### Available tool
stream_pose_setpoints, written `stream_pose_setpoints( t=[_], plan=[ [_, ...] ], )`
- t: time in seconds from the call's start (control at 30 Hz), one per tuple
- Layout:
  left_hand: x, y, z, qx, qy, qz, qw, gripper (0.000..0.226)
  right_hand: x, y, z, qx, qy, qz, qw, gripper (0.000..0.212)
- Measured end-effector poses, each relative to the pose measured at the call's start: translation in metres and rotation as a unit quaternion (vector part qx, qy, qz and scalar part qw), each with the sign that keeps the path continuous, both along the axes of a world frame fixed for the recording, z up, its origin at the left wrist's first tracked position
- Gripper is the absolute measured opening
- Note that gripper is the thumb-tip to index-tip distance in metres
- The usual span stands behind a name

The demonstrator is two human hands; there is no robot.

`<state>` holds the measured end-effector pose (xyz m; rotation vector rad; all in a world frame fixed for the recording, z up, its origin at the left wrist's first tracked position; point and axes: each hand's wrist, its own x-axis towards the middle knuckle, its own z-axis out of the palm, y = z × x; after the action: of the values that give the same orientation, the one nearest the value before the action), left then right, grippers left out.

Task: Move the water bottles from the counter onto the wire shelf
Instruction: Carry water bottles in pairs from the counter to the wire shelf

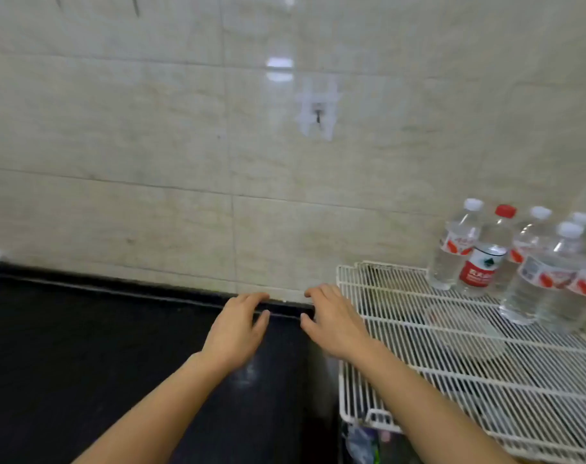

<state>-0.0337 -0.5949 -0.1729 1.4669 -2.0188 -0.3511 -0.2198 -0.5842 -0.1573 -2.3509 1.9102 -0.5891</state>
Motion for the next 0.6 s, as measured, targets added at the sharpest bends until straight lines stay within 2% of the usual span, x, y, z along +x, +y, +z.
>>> stream_pose_setpoints(
  t=[0.3, 0.5, 0.6],
  plan=[
    [0.248, 0.069, -0.037, 0.060, -0.017, 0.202, 0.977, 0.038, 0.266, 0.016, -0.040, 0.076, 0.011, 0.161, 0.984, 0.049],
    [0.370, 0.102, -0.065, 0.145, -0.032, 0.326, 0.934, 0.040, 0.400, 0.015, -0.062, 0.097, 0.088, 0.253, 0.958, 0.050],
    [0.424, 0.105, -0.074, 0.152, -0.039, 0.360, 0.920, 0.040, 0.459, 0.005, -0.072, 0.100, 0.123, 0.279, 0.947, 0.050]
  ],
)
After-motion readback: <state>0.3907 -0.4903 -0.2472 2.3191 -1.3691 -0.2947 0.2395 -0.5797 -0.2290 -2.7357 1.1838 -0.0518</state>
